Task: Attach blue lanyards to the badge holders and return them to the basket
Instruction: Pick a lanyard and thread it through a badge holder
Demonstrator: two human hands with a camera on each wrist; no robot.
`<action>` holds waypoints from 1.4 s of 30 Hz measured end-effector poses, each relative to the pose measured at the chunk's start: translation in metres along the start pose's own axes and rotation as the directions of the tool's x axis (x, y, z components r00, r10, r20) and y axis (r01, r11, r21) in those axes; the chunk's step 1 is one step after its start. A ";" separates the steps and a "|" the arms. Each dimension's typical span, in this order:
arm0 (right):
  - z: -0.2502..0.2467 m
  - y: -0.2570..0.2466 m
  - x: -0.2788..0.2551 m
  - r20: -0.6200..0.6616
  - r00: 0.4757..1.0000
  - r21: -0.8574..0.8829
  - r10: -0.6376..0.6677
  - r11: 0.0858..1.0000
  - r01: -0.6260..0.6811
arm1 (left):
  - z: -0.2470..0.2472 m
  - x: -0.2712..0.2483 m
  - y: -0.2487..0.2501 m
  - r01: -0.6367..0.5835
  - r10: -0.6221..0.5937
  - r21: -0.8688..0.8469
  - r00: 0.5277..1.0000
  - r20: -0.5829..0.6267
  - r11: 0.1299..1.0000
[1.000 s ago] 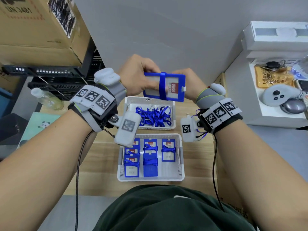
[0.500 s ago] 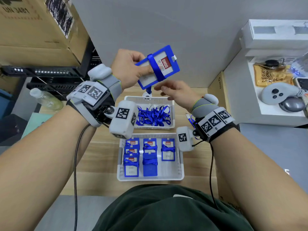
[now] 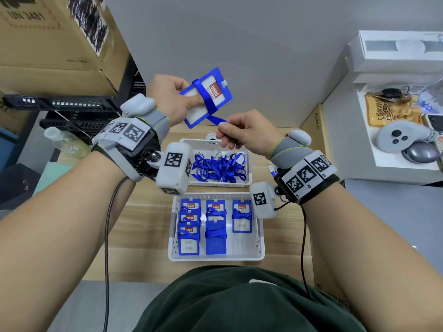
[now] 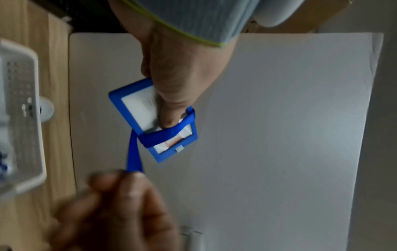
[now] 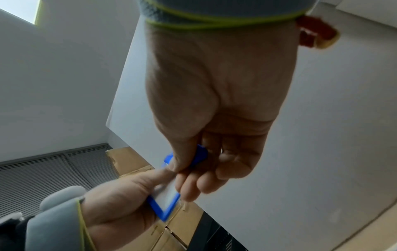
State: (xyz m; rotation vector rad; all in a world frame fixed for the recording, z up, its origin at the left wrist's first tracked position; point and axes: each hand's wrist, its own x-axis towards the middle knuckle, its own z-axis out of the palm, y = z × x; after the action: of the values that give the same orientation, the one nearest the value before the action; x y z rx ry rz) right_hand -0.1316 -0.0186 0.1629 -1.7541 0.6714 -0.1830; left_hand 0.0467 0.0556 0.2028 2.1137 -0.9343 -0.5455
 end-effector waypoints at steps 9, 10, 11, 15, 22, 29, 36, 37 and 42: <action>0.003 -0.014 0.009 -0.166 0.984 -0.081 -0.067 0.995 0.055 | 0.013 -0.012 0.001 -0.178 0.116 0.468 0.981 0.159 0.865; 0.003 -0.016 0.010 -0.177 0.982 -0.070 -0.064 0.996 0.053 | 0.014 -0.014 0.003 -0.208 0.136 0.456 0.973 0.186 0.865; 0.003 -0.017 0.010 -0.187 0.980 -0.061 -0.063 0.997 0.052 | 0.015 -0.015 0.004 -0.238 0.154 0.438 0.964 0.218 0.867; -0.001 -0.017 0.011 -0.241 0.969 -0.040 -0.058 0.998 0.049 | 0.018 -0.016 0.005 -0.334 0.196 0.390 0.916 0.351 0.858; -0.007 -0.013 0.012 -0.303 0.950 -0.162 -0.073 0.986 0.024 | 0.015 -0.022 0.011 -0.397 0.230 0.261 0.837 0.496 0.880; -0.011 -0.015 0.014 -0.340 0.938 -0.216 -0.070 0.976 -0.006 | 0.020 -0.017 0.004 -0.348 0.221 0.269 0.885 0.410 0.898; -0.010 -0.012 0.011 -0.417 0.908 -0.395 -0.028 0.906 -0.154 | 0.022 -0.019 0.004 -0.293 0.208 0.205 0.912 0.354 0.934; -0.008 -0.013 0.012 -0.418 0.908 -0.424 -0.034 0.891 -0.162 | 0.022 -0.018 0.005 -0.292 0.208 0.204 0.912 0.353 0.934; -0.005 -0.014 0.013 -0.407 0.913 -0.346 -0.002 0.926 -0.152 | 0.021 -0.019 0.005 -0.247 0.180 0.196 0.935 0.306 0.949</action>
State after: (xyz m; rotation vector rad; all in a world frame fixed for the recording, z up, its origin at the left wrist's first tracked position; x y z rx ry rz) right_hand -0.1185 -0.0270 0.1748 -2.0711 1.1330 -0.3910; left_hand 0.0194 0.0577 0.1953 2.1326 -1.4371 -0.6650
